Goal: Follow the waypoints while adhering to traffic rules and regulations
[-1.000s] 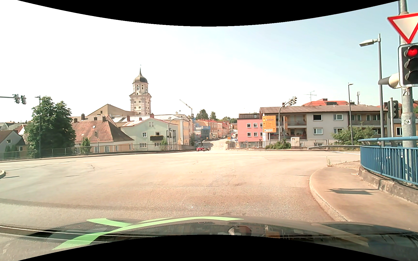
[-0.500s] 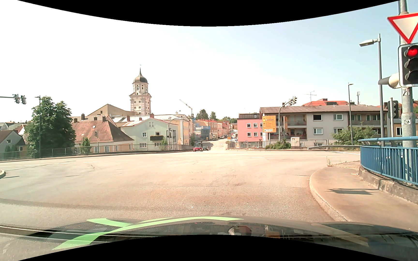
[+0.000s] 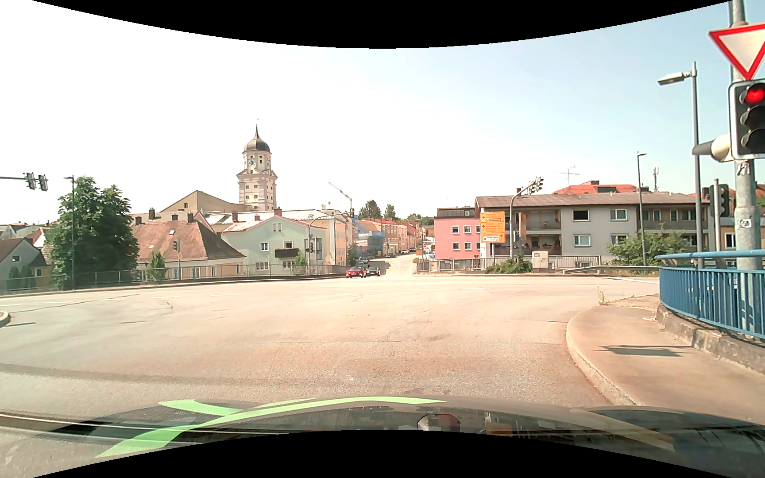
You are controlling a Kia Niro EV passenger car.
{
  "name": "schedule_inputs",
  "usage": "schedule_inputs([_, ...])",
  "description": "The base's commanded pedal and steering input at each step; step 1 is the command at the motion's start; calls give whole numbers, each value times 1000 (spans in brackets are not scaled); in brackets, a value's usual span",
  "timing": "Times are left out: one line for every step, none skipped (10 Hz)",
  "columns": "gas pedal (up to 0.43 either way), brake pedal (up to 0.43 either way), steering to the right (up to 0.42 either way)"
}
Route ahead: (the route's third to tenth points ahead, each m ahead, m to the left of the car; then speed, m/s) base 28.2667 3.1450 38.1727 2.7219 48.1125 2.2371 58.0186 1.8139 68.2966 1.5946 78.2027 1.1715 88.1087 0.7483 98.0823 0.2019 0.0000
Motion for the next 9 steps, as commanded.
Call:
schedule_inputs([0, 293, -8])
schedule_inputs([0, 287, -8])
schedule_inputs([0, 293, -8])
schedule_inputs([0, 293, -8])
schedule_inputs([0, 293, -8])
schedule_inputs([0, 293, -8])
schedule_inputs([0, 293, -8])
schedule_inputs([0, 293, -8])
schedule_inputs([0, 293, -8])
